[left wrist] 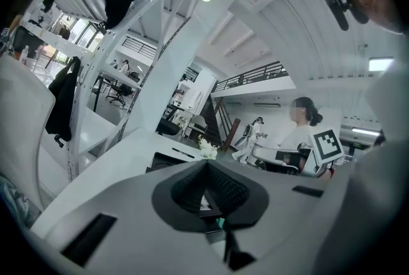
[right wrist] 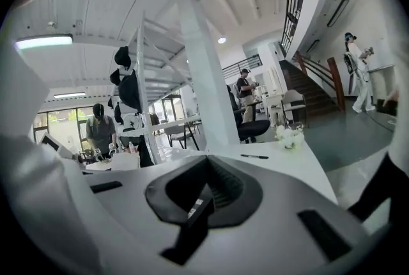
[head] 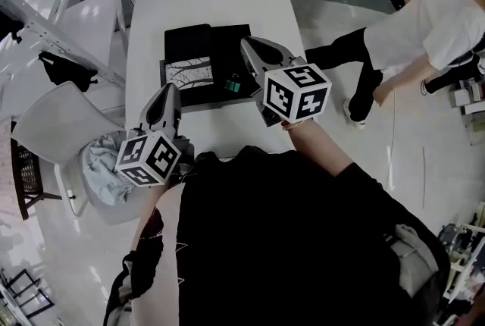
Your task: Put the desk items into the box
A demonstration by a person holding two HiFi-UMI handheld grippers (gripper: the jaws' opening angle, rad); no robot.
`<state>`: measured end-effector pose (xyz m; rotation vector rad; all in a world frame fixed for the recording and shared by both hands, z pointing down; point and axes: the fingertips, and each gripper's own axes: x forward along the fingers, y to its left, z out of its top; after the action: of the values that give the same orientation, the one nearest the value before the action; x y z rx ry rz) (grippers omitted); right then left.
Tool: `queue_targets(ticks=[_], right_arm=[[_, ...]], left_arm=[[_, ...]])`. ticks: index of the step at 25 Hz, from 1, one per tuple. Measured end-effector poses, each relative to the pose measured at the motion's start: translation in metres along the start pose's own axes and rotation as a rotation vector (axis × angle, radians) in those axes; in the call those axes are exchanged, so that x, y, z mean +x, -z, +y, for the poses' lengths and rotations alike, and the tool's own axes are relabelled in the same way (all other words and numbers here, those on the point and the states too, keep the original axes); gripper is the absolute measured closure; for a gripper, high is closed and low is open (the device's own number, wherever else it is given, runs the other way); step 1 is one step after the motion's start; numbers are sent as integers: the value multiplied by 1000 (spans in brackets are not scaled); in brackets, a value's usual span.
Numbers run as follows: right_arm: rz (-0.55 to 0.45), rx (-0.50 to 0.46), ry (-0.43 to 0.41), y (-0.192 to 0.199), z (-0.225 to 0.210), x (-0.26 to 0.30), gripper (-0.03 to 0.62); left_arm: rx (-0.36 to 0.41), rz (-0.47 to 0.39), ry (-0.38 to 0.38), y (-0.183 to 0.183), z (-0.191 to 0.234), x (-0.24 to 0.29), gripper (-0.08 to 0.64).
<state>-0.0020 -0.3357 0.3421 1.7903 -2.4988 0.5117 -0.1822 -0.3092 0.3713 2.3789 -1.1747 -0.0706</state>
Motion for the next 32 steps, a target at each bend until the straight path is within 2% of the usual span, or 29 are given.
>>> queue_targets(ticks=[6, 15, 32], right_arm=[[-83, -13, 7, -2, 2, -9, 586], [-30, -2, 21, 16, -8, -8, 588], [-9, 17, 26, 11, -33, -21, 588]], left_arm=[[4, -12, -10, -2, 0, -3, 549], [14, -17, -27, -3, -2, -6, 549], [13, -41, -52, -3, -23, -1, 549]])
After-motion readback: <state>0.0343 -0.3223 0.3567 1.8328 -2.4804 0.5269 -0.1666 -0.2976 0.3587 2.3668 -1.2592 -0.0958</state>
